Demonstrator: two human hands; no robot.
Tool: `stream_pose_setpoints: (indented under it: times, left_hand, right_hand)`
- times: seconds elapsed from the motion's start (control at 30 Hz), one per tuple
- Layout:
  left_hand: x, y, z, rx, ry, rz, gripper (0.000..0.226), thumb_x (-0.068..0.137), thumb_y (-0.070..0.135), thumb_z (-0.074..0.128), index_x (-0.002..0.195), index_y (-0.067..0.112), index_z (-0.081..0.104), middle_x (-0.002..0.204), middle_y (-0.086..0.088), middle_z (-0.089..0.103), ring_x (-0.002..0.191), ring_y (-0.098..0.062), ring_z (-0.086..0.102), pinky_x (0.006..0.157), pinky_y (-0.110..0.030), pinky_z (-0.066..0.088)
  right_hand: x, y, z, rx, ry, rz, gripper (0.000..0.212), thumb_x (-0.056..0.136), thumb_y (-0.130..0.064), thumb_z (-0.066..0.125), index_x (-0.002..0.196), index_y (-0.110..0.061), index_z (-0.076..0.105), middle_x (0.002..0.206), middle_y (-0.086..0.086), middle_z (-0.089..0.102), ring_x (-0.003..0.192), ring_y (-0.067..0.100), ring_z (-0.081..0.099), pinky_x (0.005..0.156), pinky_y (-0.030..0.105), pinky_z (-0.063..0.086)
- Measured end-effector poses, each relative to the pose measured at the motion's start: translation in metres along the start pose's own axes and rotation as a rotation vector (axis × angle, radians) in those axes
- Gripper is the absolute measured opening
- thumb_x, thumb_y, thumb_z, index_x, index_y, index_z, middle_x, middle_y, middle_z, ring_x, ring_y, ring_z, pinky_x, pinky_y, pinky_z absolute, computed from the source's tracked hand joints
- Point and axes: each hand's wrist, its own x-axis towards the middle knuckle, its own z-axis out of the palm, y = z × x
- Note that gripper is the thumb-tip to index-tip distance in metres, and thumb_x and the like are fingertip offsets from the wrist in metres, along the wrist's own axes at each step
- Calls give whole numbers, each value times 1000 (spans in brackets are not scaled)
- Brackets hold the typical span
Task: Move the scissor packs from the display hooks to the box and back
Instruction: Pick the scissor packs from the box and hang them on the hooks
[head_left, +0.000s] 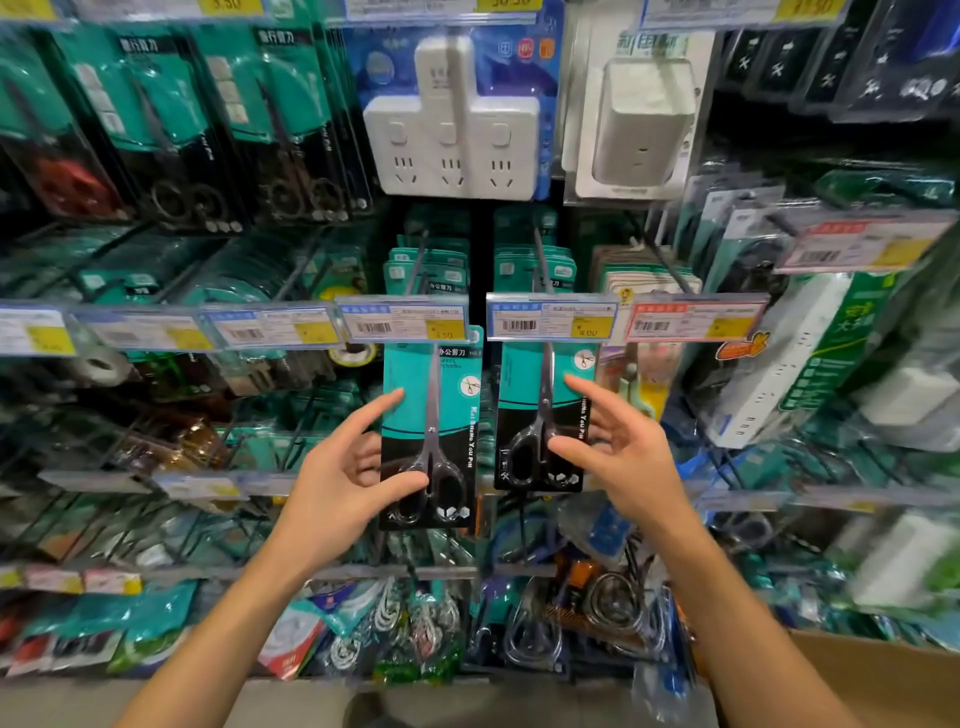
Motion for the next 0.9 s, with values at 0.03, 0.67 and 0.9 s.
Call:
stream_pose_setpoints:
  times: [0.03,0.67,0.9]
  left_hand:
    - [-1,0,0,15,10,10,74,80,20,78,140,46,44,92,3,38,74,-16,33,70,-40,35]
    - [-1,10,-4,61,46,-8,75,77,25,77,132,62,41,137,28,47,126,-6,48,88,-18,46]
    - [2,13,-4,45,26,-21,75,75,27,77,124,71,41,121,37,50,104,2,52,76,-26,32]
  right_hand:
    - [0,0,0,5,-4,-1,58,79,-5,74,125,-37,55,116,-33,58,109,9,59,80,24,54]
    - [-2,4,4,16,20,-6,58,74,-21,74,123,-46,54,120,-37,58,105,15,65,88,23,55]
    - [-2,5,2,-6,33,16,58,78,-14,74,125,-42,55,108,-41,61,104,30,56,82,11,51]
